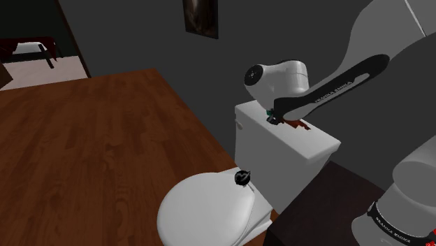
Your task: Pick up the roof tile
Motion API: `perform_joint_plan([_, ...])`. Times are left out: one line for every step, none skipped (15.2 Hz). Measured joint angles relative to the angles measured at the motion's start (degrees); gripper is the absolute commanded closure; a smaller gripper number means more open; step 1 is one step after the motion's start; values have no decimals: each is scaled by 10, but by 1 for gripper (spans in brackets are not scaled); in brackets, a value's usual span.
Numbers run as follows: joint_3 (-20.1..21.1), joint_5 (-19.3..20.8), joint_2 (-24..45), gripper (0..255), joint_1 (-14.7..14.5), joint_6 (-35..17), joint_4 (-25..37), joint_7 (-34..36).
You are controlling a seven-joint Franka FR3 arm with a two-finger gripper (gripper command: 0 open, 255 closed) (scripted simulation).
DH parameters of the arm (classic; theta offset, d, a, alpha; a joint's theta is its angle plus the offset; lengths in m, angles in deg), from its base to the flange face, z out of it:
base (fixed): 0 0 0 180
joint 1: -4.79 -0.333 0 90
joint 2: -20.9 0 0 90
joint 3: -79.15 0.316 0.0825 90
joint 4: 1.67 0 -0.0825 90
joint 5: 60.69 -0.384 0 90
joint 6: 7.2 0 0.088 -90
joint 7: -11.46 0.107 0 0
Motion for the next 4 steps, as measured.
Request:
perform_joint_plan([-1, -5, -6, 255, -1, 5, 3, -8])
perform_joint_plan([-2, -9, -12, 255, -1, 7, 4, -15])
perform_joint_plan([-2, -13, -16, 255, -1, 11, 8, -22])
perform_joint_plan([-3, -16, -22, 255, -2, 13, 7, -26])
